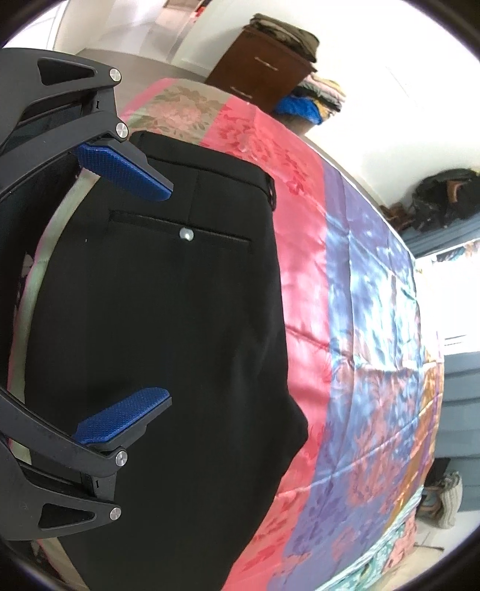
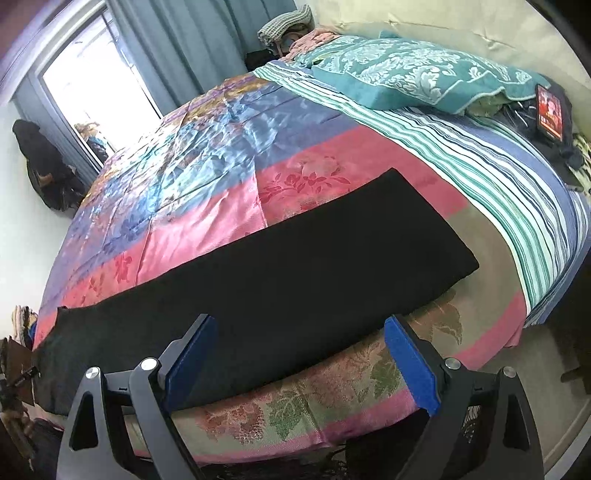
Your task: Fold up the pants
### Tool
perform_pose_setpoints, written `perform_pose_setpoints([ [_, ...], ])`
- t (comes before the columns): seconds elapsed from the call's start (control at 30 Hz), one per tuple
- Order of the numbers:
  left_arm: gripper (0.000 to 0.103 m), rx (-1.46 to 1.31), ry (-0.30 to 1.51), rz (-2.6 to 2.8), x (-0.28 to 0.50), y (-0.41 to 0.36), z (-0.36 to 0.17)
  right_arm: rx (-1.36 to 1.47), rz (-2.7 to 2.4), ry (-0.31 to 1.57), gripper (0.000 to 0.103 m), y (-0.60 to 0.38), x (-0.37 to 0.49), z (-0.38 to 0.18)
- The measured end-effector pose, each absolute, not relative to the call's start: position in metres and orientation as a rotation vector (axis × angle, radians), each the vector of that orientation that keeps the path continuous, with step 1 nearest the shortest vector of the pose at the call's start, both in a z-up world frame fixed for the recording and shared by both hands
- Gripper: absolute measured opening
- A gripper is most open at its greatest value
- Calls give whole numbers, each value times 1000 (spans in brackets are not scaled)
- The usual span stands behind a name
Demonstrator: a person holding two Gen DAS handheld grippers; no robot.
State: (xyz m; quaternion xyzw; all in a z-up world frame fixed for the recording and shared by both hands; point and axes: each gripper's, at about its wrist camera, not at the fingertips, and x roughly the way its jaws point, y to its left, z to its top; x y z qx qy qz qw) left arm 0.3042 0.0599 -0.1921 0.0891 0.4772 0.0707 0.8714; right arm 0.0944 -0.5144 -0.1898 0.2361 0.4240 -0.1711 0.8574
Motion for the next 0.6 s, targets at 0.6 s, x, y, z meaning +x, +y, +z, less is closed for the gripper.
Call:
perform_pose_setpoints([
  [0.6,102,214,981,129,300,34,-186,451,-366,881,92,-511,95,-187],
])
